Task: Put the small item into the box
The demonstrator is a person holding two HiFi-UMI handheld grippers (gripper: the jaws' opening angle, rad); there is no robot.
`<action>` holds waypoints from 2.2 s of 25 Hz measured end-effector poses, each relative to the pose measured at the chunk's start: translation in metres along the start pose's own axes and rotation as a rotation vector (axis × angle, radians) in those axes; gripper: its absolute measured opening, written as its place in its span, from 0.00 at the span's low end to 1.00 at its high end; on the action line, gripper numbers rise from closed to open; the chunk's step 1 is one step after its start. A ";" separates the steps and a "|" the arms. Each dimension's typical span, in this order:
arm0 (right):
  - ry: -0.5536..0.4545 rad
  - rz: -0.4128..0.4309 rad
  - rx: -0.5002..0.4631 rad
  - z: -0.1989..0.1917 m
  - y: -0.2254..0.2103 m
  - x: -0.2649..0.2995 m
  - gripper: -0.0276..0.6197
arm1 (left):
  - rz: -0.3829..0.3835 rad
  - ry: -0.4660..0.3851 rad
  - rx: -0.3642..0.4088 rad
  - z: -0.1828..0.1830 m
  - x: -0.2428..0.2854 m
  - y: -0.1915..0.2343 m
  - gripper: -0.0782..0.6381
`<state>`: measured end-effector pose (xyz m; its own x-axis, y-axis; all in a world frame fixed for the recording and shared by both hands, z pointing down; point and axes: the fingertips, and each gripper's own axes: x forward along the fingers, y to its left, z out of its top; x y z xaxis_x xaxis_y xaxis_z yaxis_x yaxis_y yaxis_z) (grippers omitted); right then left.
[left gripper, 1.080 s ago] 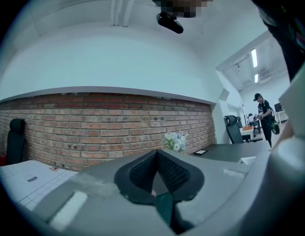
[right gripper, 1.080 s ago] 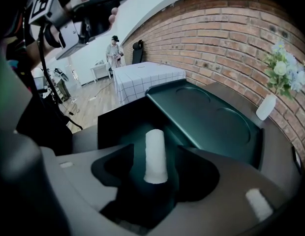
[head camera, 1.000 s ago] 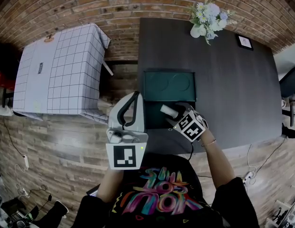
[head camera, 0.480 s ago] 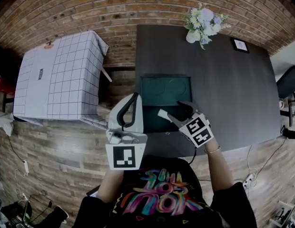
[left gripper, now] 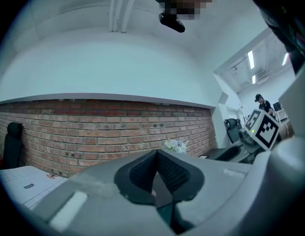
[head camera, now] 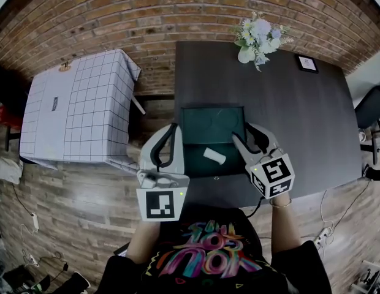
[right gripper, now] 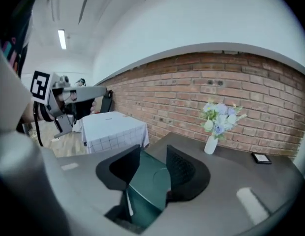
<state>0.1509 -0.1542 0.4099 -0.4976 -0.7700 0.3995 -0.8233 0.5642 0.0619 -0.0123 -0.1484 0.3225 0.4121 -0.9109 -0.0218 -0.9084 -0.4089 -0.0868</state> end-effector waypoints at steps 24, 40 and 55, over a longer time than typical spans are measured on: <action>-0.284 -0.204 0.123 0.058 -0.031 -0.065 0.05 | -0.019 -0.004 0.007 0.004 0.014 -0.003 0.11; -0.288 -0.164 0.106 0.063 -0.026 -0.063 0.05 | -0.017 0.014 -0.010 0.002 0.012 -0.009 0.11; -0.258 -0.126 0.111 0.055 -0.025 -0.056 0.04 | -0.070 0.019 -0.063 -0.001 0.011 -0.015 0.11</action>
<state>0.1843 -0.1418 0.3354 -0.4305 -0.8902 0.1489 -0.9009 0.4340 -0.0102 0.0057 -0.1526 0.3247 0.4739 -0.8806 0.0007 -0.8803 -0.4738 -0.0251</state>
